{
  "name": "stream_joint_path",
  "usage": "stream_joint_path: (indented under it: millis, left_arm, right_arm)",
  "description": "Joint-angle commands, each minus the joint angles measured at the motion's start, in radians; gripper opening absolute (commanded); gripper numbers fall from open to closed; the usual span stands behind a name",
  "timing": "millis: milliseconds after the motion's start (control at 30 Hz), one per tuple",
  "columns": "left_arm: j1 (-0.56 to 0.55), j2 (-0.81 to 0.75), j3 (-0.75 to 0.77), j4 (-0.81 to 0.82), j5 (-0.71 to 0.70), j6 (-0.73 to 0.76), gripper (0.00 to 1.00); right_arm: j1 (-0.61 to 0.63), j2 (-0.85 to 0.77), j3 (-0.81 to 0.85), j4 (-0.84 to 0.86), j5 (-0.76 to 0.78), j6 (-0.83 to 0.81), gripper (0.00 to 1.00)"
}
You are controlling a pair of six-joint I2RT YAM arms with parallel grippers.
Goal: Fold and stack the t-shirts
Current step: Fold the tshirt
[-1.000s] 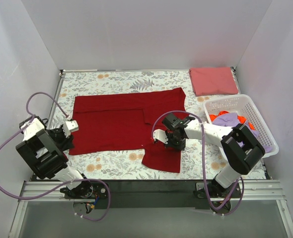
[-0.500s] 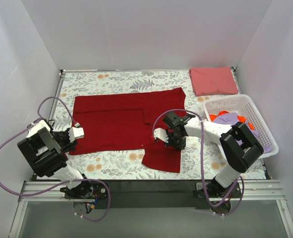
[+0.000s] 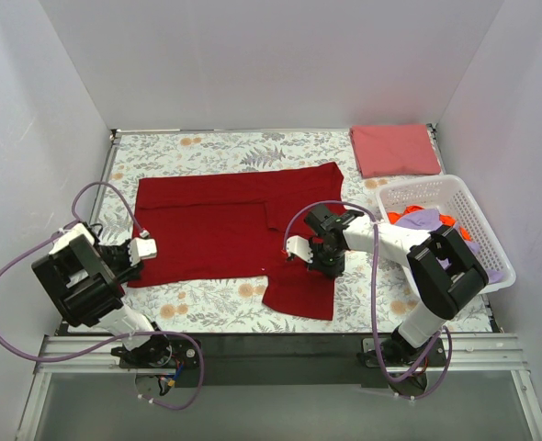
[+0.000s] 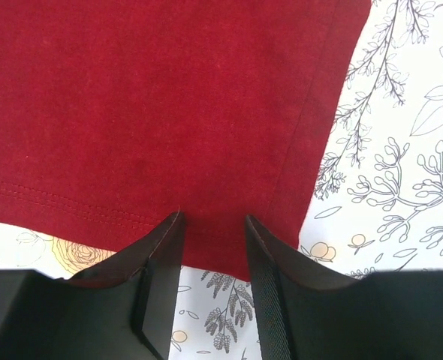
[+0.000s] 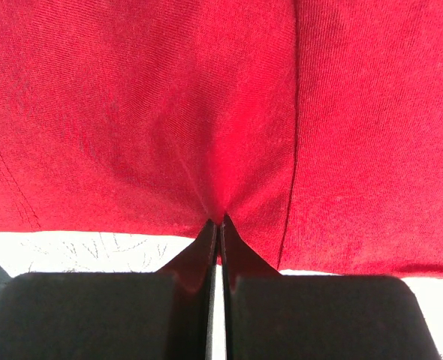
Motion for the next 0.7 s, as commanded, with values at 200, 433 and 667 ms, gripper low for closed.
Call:
stream_joint_path:
  millis: [200,433,667]
  left_arm:
    - [0.008,-0.057,0.089,-0.126,-0.070,0.070,0.39]
    - [0.011,-0.068,0.089,-0.149,-0.135,0.075,0.39]
    - [0.014,-0.076,0.023,-0.103,-0.171,0.075,0.38]
  right_arm:
    - [-0.005,0.050,-0.012,-0.036,-0.020,-0.018,0.01]
    - [-0.006,0.061,0.001,-0.046,-0.022,-0.017,0.01]
    - [-0.006,0.069,0.015,-0.053,-0.017,-0.018,0.01]
